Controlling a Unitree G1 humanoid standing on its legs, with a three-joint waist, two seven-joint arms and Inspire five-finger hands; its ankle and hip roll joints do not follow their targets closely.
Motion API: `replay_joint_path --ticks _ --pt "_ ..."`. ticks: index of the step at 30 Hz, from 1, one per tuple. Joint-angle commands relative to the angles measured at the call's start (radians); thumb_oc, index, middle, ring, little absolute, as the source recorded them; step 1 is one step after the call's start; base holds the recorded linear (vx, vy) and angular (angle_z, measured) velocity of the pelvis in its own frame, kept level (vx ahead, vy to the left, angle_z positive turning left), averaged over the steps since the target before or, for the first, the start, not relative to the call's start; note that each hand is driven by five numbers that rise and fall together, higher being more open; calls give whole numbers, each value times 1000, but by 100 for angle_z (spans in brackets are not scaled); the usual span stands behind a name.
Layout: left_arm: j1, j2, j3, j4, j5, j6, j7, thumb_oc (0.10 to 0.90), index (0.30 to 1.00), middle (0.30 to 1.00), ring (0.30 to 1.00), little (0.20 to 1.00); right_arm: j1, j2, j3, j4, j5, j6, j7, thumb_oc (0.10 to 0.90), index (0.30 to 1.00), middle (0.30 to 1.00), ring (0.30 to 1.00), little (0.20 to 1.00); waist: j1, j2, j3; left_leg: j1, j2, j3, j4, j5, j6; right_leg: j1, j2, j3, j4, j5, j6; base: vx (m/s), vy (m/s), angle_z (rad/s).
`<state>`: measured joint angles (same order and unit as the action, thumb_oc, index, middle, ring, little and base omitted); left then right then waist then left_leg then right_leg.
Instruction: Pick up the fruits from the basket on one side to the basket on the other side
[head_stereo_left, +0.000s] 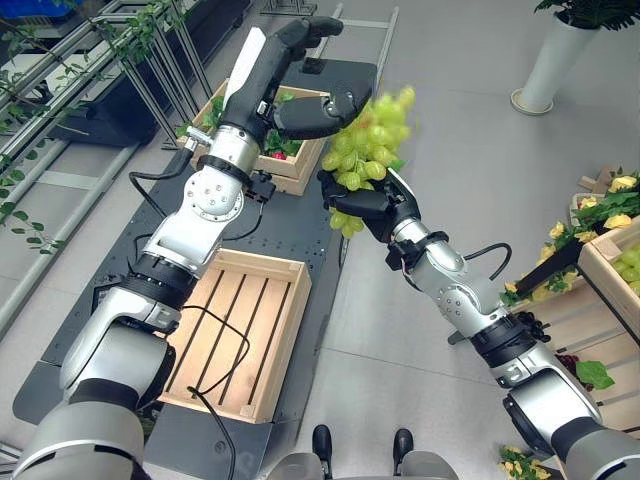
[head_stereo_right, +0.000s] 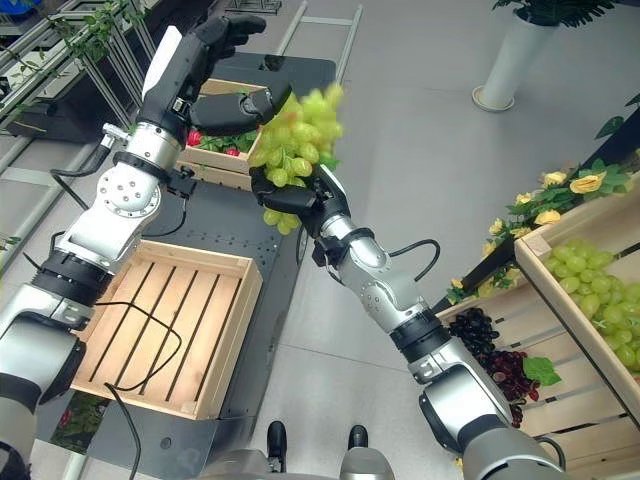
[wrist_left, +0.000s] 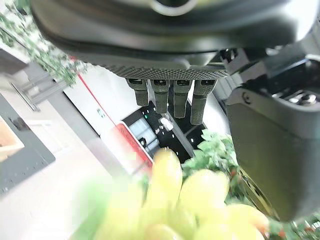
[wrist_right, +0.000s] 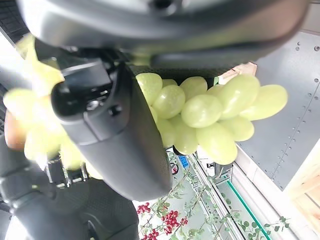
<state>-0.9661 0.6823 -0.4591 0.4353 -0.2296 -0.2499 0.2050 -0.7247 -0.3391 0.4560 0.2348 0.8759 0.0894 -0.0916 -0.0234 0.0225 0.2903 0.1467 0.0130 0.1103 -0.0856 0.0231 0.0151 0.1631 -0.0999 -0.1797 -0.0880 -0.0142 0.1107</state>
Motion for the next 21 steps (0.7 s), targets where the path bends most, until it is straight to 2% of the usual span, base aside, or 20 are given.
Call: replay_joint_path --ticks 1,6,11,21 --pt "-100 5 30 123 -16 -134 115 800 900 900 900 900 -77 96 -46 10 45 -142 34 400 300 300 300 300 5 22 -282 -34 16 -40 -2 -49 -54 -37 18 -18 1 11 -50 0 0 0" --pt "-81 -14 85 104 -119 -141 121 800 900 900 900 900 -72 102 -53 7 37 -133 34 400 300 300 300 300 6 20 -283 -33 16 -45 -2 -51 -55 -36 20 -16 1 9 -52 0 0 0" --pt "-52 -38 121 108 -139 -138 129 800 900 900 900 900 -68 107 -55 4 24 -126 32 400 300 300 300 300 4 18 -284 -32 16 -46 -2 -52 -54 -37 22 -10 1 9 -55 0 0 0" --pt "120 -78 176 118 -134 -39 39 800 900 900 900 900 -5 43 -106 -54 -87 -104 67 400 300 300 300 300 -19 6 -278 -27 23 -24 -2 -56 -50 -47 28 19 1 16 -52 -1 4 -1"
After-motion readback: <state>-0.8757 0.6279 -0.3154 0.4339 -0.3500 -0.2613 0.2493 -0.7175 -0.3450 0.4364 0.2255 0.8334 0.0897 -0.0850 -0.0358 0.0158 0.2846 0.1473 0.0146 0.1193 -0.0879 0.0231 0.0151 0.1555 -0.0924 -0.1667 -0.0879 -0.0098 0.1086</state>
